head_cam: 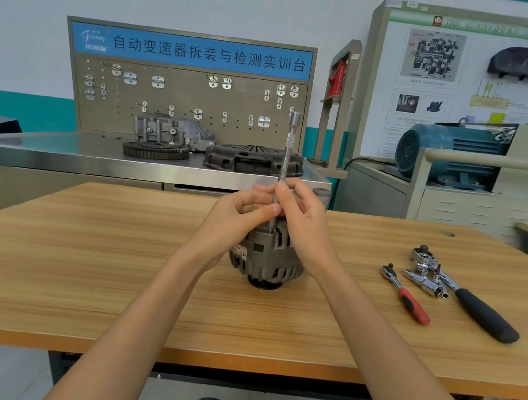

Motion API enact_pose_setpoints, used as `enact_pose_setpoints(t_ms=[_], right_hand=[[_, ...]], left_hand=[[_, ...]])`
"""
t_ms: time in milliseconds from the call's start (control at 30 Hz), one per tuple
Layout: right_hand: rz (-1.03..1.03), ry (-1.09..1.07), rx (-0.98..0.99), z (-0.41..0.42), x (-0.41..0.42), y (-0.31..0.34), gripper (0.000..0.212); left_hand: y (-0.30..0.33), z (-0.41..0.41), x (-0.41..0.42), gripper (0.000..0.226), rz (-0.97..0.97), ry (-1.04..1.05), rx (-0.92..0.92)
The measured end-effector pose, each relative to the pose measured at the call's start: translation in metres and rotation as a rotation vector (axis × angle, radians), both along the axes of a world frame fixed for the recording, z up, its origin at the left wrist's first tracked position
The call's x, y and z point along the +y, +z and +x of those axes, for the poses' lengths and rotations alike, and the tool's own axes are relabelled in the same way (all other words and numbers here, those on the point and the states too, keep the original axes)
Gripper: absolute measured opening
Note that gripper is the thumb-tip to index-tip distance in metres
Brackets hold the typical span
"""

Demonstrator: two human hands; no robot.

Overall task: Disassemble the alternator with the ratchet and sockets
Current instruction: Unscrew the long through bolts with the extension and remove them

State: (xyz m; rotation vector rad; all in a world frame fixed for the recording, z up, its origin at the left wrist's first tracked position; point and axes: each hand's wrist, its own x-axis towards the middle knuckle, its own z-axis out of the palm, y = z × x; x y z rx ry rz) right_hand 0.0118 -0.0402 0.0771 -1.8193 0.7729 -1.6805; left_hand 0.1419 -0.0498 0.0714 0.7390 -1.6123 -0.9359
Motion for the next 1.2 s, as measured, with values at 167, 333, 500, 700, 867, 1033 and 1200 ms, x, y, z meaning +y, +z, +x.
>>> enact_pose_setpoints(t_ms=[167,333,500,700,867,1033,1200], right_hand=[[-0.005,-0.004,-0.014,0.001,-0.0002,-0.001,0.023],[0.022,0.005,-0.016,0.0025,0.0012,-0.001,0.007],[0.009,0.014,-0.021,0.0017,0.0016,0.0004,0.012],[0.013,0.024,-0.025,0.0003,0.0017,0.0007,0.024],[0.044,0.015,-0.023,0.0025,0.0008,0.0001,0.017],[0.025,0.049,-0.019,0.0014,0.0013,0.0002,0.011],[-0.001,0.01,0.007,0.0002,-0.0009,0.0012,0.02]], left_hand=[[0.0019,-0.0007,0.0014,0.01,-0.015,-0.006,0.011],[0.0019,-0.0026,0.0009,0.01,-0.018,-0.001,0.017],[0.0034,-0.0023,0.0025,0.01,-0.001,-0.016,0.039],[0.0029,0.0023,0.0038,0.016,-0.002,-0.07,0.045],[0.0041,-0.0018,0.0027,0.011,-0.001,-0.035,0.067],[0.0033,-0.0026,0.0025,0.01,0.002,-0.023,0.062],[0.0044,0.0027,0.0048,0.016,0.015,-0.075,0.012]])
